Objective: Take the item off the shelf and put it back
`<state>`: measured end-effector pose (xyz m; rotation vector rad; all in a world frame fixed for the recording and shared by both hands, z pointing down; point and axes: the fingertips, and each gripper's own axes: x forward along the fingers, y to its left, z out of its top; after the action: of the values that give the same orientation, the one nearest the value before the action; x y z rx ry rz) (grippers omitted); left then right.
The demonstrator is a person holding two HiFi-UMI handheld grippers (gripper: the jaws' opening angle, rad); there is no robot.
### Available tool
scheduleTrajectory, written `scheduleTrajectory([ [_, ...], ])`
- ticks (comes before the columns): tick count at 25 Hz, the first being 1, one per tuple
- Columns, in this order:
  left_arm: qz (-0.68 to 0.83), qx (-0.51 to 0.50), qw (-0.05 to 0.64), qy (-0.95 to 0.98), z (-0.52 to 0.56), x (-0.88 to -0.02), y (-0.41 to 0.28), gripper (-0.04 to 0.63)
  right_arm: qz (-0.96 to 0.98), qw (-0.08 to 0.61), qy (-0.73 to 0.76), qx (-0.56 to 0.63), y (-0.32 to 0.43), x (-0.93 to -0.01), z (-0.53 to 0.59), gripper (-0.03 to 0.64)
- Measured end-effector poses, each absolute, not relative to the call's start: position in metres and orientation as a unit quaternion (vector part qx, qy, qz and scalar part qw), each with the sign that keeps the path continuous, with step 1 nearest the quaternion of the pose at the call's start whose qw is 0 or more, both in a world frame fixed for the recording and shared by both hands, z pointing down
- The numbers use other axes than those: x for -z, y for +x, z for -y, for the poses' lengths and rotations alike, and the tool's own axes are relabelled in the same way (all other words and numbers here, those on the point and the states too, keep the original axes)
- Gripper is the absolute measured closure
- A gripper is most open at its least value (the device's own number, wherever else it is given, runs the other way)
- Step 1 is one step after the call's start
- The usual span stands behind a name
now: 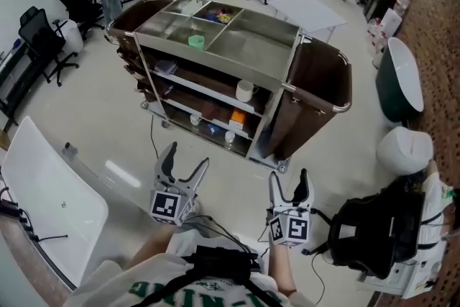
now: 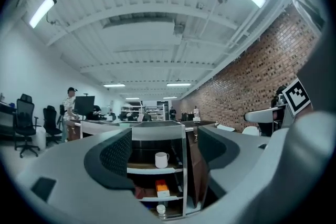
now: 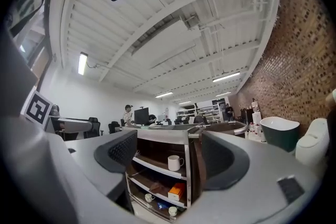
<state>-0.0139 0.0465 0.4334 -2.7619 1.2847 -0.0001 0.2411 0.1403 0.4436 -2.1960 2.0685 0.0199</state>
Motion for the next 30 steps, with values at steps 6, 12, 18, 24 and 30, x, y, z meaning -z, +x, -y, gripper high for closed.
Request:
scheduleTrajectory([
  [6,-0.382,-0.026,0.026,-0.923,0.047,-0.411,-0.049,0.225,-0.661,0.044,-0.749,-0.018,0.188,-0.429,-0.056,0.218],
  [12,-0.362,-0.026,0.018,-0.932,0.107,-0.411,-0.083,0.225,-0.647,0.03,-0.762,-0.012,0.149,-0.426,-0.01,0.218],
  [18,-0.378,-0.03,0.01,-0.925,0.125,-0.409,-0.1,0.224,-0.657,0.032,-0.753,-0.005,0.137,-0.429,0.008,0.218],
  [24,-0.363,-0.011,0.053,-0.93,0.116,-0.419,-0.091,0.224,-0.662,0.041,-0.749,-0.006,0.147,-0.429,0.01,0.218],
  [30,-0.379,-0.027,0.016,-0.925,0.116,-0.408,-0.079,0.225,-0.665,0.04,-0.746,0.0,0.156,-0.436,0.011,0.218],
])
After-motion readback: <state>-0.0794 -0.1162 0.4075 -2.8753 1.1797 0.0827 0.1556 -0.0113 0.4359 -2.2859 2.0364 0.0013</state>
